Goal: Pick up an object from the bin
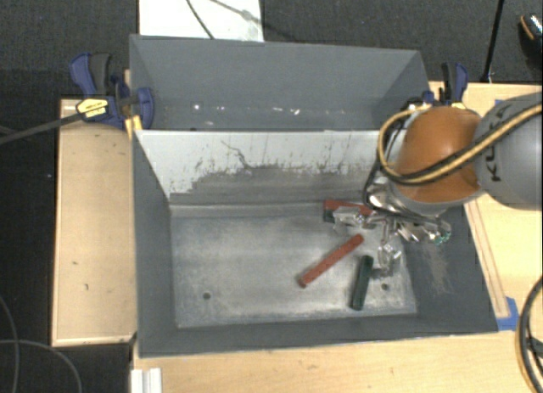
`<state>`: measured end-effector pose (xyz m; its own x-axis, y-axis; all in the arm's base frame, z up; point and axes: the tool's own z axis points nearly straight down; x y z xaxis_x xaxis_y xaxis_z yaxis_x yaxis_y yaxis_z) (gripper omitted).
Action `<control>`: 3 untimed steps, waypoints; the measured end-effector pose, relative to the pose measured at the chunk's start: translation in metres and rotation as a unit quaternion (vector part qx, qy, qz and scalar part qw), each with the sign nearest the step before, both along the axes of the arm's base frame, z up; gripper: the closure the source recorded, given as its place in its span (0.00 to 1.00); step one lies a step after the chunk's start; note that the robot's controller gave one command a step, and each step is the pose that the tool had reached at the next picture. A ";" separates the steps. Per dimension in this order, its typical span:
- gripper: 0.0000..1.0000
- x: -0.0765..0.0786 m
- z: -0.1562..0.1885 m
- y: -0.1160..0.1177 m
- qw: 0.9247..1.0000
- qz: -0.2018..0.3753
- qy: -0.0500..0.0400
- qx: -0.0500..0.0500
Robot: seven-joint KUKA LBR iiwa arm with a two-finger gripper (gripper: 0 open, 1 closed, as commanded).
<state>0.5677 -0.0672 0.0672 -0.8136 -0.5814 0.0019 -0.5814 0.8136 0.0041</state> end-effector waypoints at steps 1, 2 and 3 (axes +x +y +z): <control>1.00 0.002 0.004 0.000 1.000 0.001 -0.003 -0.001; 1.00 0.003 0.119 0.020 0.986 0.166 -0.007 -0.001; 1.00 -0.015 0.275 -0.014 0.956 0.294 -0.007 -0.002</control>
Offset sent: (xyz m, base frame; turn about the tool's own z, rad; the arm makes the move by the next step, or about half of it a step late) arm 0.0000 0.0000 0.0000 0.0000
